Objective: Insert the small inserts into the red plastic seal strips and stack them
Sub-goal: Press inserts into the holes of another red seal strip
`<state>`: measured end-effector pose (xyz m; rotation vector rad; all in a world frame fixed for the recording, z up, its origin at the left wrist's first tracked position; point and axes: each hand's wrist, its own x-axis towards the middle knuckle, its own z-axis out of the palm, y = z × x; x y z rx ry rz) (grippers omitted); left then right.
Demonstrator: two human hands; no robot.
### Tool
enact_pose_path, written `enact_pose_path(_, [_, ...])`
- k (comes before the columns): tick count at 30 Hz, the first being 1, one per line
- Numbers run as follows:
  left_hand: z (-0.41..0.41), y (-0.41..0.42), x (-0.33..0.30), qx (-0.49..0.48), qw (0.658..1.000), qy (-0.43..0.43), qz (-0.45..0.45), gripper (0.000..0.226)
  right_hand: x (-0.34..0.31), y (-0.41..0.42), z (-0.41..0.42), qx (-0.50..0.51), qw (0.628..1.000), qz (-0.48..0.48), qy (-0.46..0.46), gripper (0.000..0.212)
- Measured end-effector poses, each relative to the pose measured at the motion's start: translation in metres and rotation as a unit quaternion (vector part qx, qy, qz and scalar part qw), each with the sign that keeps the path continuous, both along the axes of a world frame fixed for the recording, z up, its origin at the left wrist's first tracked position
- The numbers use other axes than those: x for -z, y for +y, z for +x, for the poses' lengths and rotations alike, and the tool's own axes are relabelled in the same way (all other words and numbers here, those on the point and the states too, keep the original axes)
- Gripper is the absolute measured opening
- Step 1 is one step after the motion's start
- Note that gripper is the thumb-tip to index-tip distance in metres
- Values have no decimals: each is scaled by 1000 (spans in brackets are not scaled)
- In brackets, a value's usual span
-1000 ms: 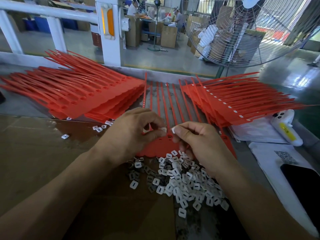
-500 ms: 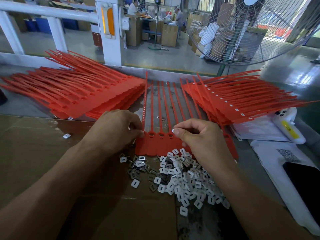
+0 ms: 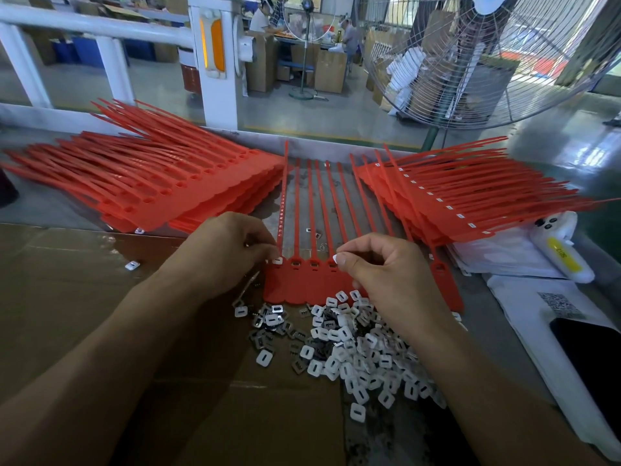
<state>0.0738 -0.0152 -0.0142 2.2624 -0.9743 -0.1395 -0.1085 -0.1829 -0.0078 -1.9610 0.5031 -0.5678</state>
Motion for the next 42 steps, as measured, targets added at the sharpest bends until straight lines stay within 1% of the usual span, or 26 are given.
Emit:
enact_pose_path(2, [0,0,0,-19,1000,-4,-8,6,-1,0,0,-1,1000,1,-4,10])
enact_pose_path(6, [-5,-2,1,-36,999,8,8,18,-1,1,0,-3,1000,1,-8,9])
enact_pose_path(14, [-14,-6,-2,-52,997,41,31,17,-1,5,4,-12,1000,-4,-2,9])
enact_pose_path(18, [-16,-8,-4,-66,995,67,30,18,-1,6,8,-25,1000,-15,0,13])
enact_pose_path(25, [-16,-16,-10,-84,992,80,57,20,1,6,14,-39,999,-16,7,18])
enact_pose_path(30, [-15,-14,-10,-78,993,76,43,19,-4,4,21,-43,998,-41,20,22])
enact_pose_path(35, [-15,-11,-8,-66,994,78,30,20,-9,-1,29,-48,993,-94,45,15])
enact_pose_path(42, [-14,-12,-6,-64,996,62,30,20,2,8,46,-63,983,-152,80,16])
